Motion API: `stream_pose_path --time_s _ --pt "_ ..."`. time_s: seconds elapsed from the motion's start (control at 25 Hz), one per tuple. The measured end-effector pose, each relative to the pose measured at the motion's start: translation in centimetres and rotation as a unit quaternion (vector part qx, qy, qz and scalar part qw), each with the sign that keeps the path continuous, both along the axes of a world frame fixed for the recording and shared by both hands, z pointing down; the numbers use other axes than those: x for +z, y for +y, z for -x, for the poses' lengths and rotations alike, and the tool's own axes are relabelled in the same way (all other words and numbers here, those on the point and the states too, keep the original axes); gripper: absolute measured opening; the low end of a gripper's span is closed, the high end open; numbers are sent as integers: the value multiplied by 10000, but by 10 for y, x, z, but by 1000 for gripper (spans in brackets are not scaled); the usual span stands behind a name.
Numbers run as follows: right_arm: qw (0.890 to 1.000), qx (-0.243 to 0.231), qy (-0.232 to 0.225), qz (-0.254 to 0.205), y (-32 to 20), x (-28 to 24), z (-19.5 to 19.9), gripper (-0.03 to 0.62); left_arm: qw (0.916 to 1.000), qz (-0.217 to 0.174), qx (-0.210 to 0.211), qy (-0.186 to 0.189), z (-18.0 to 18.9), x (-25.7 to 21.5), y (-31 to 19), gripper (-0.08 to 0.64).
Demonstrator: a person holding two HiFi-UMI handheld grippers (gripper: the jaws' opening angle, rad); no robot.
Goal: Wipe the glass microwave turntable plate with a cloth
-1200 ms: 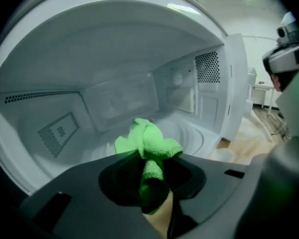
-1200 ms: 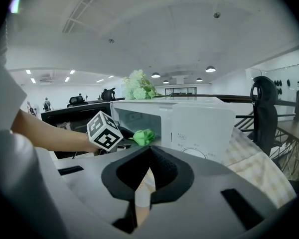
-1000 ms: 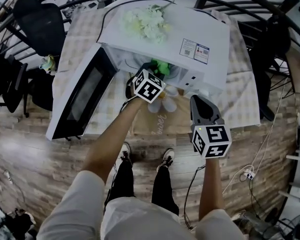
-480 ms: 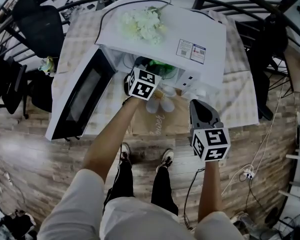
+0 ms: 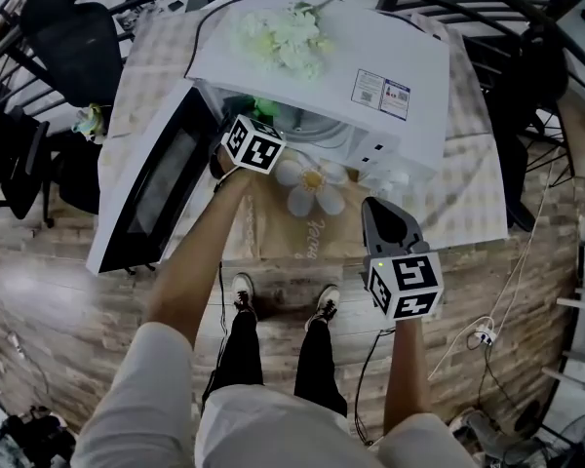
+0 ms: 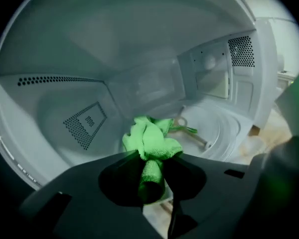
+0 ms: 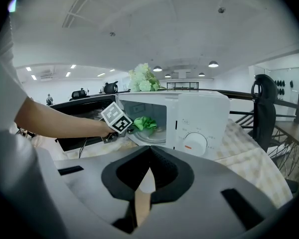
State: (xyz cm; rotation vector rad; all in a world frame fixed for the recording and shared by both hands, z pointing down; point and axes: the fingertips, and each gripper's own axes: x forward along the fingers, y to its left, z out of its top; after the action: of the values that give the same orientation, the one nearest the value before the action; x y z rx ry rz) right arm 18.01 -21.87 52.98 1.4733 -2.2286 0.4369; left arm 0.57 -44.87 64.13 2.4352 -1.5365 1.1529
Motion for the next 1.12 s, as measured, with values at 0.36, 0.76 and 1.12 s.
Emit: stream_pose_path --time_s 0.36,0.76,1.12 --pt "10000 -88 -27 -15 0 -5 9 14 9970 426 565 299 -24 4 26 117" --pt "9999 -103 53 44 3 0 6 15 9826 823 1173 1183 -87 -1 56 114" --pt "9999 -55 119 81 7 2 4 15 9675 894 1684 1663 -153 -14 73 114"
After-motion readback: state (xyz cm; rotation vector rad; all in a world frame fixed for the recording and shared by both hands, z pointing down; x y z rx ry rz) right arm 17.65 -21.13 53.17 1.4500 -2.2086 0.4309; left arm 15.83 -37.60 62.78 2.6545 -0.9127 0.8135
